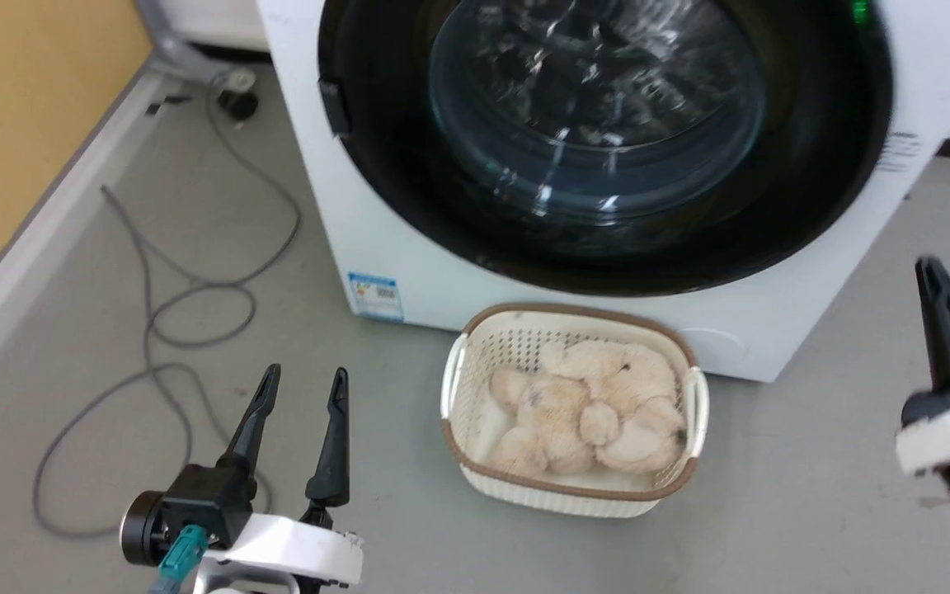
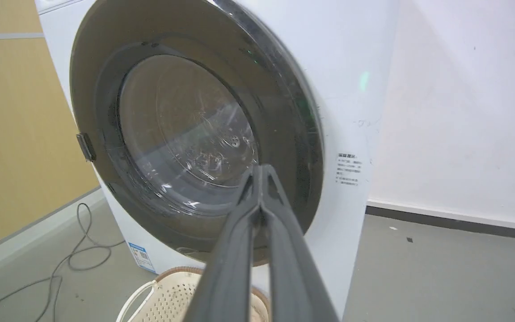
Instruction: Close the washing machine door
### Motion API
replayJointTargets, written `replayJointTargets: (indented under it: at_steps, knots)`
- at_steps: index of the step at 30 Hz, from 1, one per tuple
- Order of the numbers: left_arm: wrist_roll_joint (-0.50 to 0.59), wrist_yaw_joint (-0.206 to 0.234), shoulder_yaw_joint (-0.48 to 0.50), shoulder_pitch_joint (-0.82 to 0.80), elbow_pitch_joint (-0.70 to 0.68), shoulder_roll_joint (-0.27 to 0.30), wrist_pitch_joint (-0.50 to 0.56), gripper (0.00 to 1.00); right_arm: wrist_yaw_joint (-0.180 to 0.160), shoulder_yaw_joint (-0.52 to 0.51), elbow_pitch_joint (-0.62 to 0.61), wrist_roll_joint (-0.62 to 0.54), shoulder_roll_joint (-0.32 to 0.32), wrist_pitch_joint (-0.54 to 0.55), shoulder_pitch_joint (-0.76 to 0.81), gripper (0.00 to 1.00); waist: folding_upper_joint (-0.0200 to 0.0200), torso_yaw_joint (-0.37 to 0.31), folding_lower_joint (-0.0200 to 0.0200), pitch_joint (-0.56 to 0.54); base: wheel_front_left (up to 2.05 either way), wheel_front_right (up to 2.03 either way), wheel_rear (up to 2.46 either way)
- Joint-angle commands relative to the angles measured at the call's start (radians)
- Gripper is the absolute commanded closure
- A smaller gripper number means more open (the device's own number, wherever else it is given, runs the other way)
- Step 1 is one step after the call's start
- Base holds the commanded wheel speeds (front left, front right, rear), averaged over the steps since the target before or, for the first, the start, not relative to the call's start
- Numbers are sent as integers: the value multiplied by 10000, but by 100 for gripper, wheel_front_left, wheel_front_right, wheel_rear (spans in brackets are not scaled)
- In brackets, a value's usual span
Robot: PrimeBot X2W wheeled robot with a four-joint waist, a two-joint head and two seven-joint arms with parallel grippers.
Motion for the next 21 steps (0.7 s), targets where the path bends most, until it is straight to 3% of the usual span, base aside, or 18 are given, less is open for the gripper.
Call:
replayJointTargets:
  at_steps: [1, 10, 16, 17, 18, 19, 21]
  knots:
    - [74, -18, 85, 194, 35, 2, -53, 0, -7, -374, -614, -336, 439, -57, 703, 100, 0, -251, 1, -274, 0, 0, 0]
    - [24, -38, 85, 546, 434, 4, -53, 0, -7, -1346, -3151, -2203, 2493, 333, 3322, 100, 0, -438, 1, -804, 0, 0, 0]
    - [65, -42, -160, 736, 905, 2, -47, 0, -7, -1395, -3904, -3027, 3120, 685, 4267, 100, 0, -418, 1, -1018, 0, 0, 0]
    - [65, -32, -184, 744, 967, 2, -47, 0, -7, -1485, -3966, -3092, 3223, 745, 4385, 76, 0, -417, 1, -1039, 0, 0, 0]
    - [55, -22, -209, 752, 1009, 2, -47, 0, -7, -1575, -3997, -3188, 3301, 790, 4491, 26, 0, -411, 1, -1054, 0, 0, 0]
    - [42, -15, -243, 761, 1041, 1, -48, 0, -7, -1630, -4018, -3285, 3358, 814, 4576, 0, 0, -400, 1, -1063, 0, 0, 0]
    - [18, 7, -311, 780, 1080, 0, -48, 0, -7, -1679, -4016, -3371, 3440, 813, 4700, 0, 0, -381, 1, -1067, 0, 0, 0]
